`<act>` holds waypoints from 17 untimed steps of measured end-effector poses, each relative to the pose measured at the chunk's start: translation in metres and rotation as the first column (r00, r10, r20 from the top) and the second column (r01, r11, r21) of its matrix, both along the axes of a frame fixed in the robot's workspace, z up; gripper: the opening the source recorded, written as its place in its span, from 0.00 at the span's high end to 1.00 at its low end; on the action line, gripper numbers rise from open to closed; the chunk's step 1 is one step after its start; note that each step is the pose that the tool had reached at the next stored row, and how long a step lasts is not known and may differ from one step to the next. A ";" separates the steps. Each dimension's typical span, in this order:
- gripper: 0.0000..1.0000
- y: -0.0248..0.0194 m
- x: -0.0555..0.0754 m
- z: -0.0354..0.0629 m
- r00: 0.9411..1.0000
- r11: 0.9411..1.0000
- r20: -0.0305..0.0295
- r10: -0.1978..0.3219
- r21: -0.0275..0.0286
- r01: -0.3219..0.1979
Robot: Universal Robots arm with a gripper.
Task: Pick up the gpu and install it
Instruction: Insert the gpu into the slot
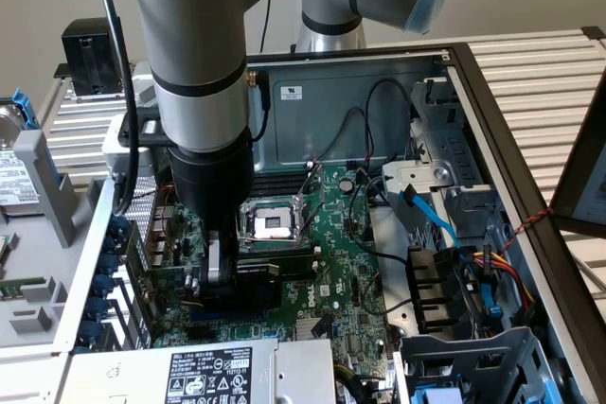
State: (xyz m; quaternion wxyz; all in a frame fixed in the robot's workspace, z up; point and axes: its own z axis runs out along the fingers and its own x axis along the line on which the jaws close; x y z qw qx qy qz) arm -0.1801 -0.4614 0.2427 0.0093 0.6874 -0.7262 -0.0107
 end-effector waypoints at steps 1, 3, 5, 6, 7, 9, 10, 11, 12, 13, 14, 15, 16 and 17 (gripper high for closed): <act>0.73 0.0000 0.000 -0.0001 1.000 1.000 0.000 0.000 0.000 0.000; 0.73 0.0000 0.000 -0.0002 1.000 1.000 0.000 0.000 0.000 0.000; 0.73 0.0000 -0.001 -0.0003 1.000 1.000 0.000 0.000 0.000 0.000; 0.73 0.0000 -0.001 -0.0004 1.000 1.000 0.000 0.000 0.000 0.000; 0.73 0.0000 -0.001 -0.0005 1.000 1.000 0.000 0.000 0.000 0.000; 0.73 0.0000 -0.001 -0.0006 1.000 1.000 0.000 0.000 0.000 0.000; 0.73 0.0000 -0.002 -0.0007 1.000 1.000 0.000 0.000 0.000 0.000; 0.73 0.0000 -0.002 -0.0008 1.000 1.000 0.000 0.000 0.000 0.000; 0.73 0.0000 -0.002 -0.0008 1.000 1.000 0.000 0.000 0.000 0.000; 0.73 0.0000 -0.002 -0.0010 1.000 1.000 0.000 0.000 0.000 0.000; 0.73 0.0000 -0.002 -0.0011 1.000 1.000 0.000 0.000 0.000 0.000; 0.73 0.0000 -0.002 -0.0014 1.000 1.000 0.000 0.000 0.000 0.000; 0.73 0.0000 -0.002 -0.0017 1.000 1.000 0.000 0.000 0.000 0.000; 0.73 0.0000 -0.002 -0.0020 1.000 1.000 0.000 0.000 0.000 0.000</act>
